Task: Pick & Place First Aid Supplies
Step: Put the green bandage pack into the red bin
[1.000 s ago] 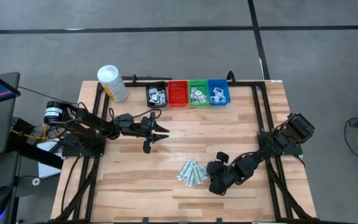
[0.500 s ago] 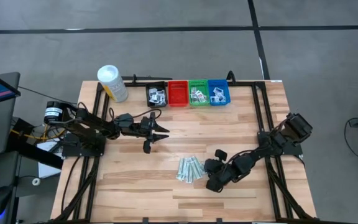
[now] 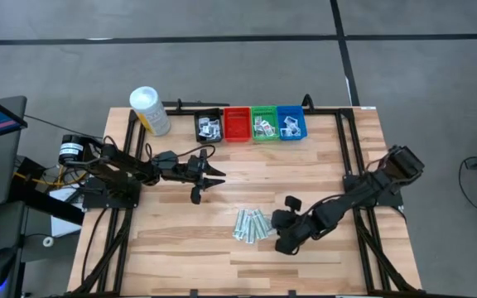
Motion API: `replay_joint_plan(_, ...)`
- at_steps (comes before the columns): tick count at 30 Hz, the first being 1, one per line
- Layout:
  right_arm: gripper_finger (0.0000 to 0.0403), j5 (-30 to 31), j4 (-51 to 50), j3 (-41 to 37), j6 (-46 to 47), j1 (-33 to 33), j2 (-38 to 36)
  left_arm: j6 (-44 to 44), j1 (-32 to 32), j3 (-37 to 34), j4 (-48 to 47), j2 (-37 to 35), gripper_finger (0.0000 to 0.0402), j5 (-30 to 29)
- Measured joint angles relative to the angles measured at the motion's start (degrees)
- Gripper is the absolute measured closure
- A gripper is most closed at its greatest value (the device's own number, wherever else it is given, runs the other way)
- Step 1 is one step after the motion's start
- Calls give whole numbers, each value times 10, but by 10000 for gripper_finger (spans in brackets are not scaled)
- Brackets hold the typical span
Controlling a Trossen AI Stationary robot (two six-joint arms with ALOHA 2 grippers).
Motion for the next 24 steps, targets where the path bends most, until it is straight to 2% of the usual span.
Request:
replay_joint_plan(6, 332, 33, 10, 1, -52, -12, -32, 0, 0, 0, 0, 0, 300, 0)
replay_joint_plan(11, 332, 49, 45, 1, -142, -42, -47, 1, 0, 0, 0, 0, 300, 0)
replay_joint_plan(17, 332, 47, 162, 1, -322, -100, -48, 45, 0, 0, -1, 0, 300, 0)
replay_joint_plan(20, 332, 46, 215, 1, -388, -130, -48, 53, 2, 0, -3, 0, 300, 22)
replay_joint_plan(24, 332, 1, 269, 1, -445, -172, -48, 78, 2, 0, -10, 0, 300, 60)
